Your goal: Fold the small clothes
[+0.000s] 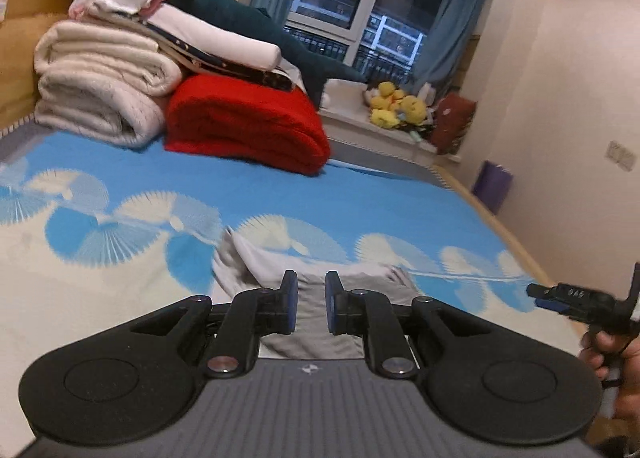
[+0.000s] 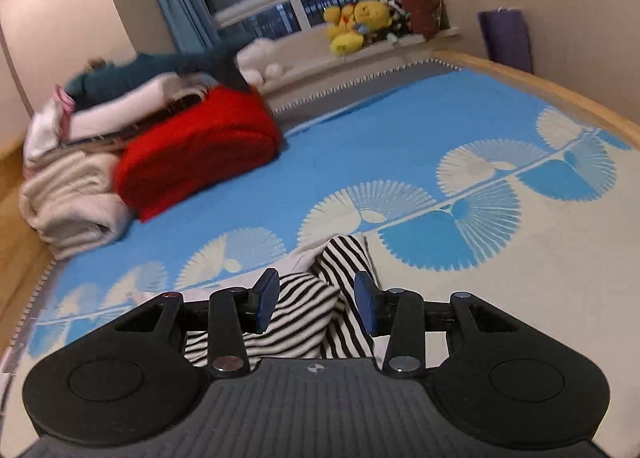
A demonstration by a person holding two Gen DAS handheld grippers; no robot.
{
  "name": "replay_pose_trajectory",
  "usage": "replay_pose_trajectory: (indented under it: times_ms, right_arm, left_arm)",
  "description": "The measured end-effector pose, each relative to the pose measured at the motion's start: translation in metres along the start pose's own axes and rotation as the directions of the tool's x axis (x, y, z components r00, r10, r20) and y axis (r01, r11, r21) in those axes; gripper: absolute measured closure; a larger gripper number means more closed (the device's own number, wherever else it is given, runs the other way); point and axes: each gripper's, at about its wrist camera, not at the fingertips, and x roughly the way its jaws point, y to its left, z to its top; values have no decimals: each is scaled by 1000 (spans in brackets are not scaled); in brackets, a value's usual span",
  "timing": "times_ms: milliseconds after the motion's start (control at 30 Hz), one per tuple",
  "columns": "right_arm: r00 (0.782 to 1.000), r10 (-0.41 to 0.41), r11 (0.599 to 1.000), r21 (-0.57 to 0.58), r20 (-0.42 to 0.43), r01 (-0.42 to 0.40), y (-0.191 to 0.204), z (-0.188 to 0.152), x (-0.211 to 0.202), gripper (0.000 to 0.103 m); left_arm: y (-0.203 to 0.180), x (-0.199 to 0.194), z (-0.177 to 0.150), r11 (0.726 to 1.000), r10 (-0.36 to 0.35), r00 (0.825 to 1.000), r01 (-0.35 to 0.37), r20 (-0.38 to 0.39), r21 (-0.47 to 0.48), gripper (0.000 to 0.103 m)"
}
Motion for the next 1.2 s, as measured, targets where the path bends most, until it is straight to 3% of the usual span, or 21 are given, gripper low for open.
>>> replay_pose_trajectory:
  times_ms: [100,200,233,333,400,467,500,567,633,733,833,1100,1200]
  right_arm:
    - [999,5,1000,-28,42,-4,-18,-24,-48,60]
    - [1000,-1,1000,-15,8,1,-36,-53,-72,60]
    - [1000,-8,1000,-6,-10,8,-41,-62,-75,59]
    - [996,-43,999,7,-81,44,-58,-93,-71,58]
    - [989,-78,997,7,-124,79,-64,-114,-63,55]
    - [974,-131,991,6,-187,135,-70,-131,-49,54]
    - [964,-147,988,12,-222,153,-71,-135,-40,53]
    - [945,-134,987,42,-298,153,-73,-146,-24,44]
    - [928,-139,985,45,-345,165,-73,-153,-13,42]
    - [899,-184,976,32,-397,214,-73,-162,2,39]
    - [873,-201,971,25,-445,237,-74,-171,14,39]
    - [841,-240,963,-8,-485,270,-76,-186,26,37]
    - [841,-238,962,-2,-485,272,-77,-187,25,37]
  left_arm:
    - [-9,-26,-38,1000,-18,999,18,-28,-3,88]
    - [-11,-23,-81,1000,-4,996,5,-91,11,87]
    - [-9,-19,-95,1000,4,994,-1,-111,23,87]
    - [5,4,-130,997,59,983,-51,-176,50,73]
    - [21,24,-148,993,114,966,-108,-233,35,69]
    - [38,42,-160,991,123,948,-135,-294,-22,63]
    - [46,50,-165,987,126,939,-151,-319,-55,55]
    - [59,64,-172,972,160,920,-211,-357,-108,52]
    - [69,74,-179,960,182,905,-248,-385,-129,48]
    - [75,86,-189,940,244,857,-325,-454,-108,46]
    - [78,94,-195,932,277,830,-355,-484,-76,46]
    - [82,99,-205,926,280,812,-369,-513,-78,46]
    - [84,99,-208,927,276,814,-366,-510,-82,46]
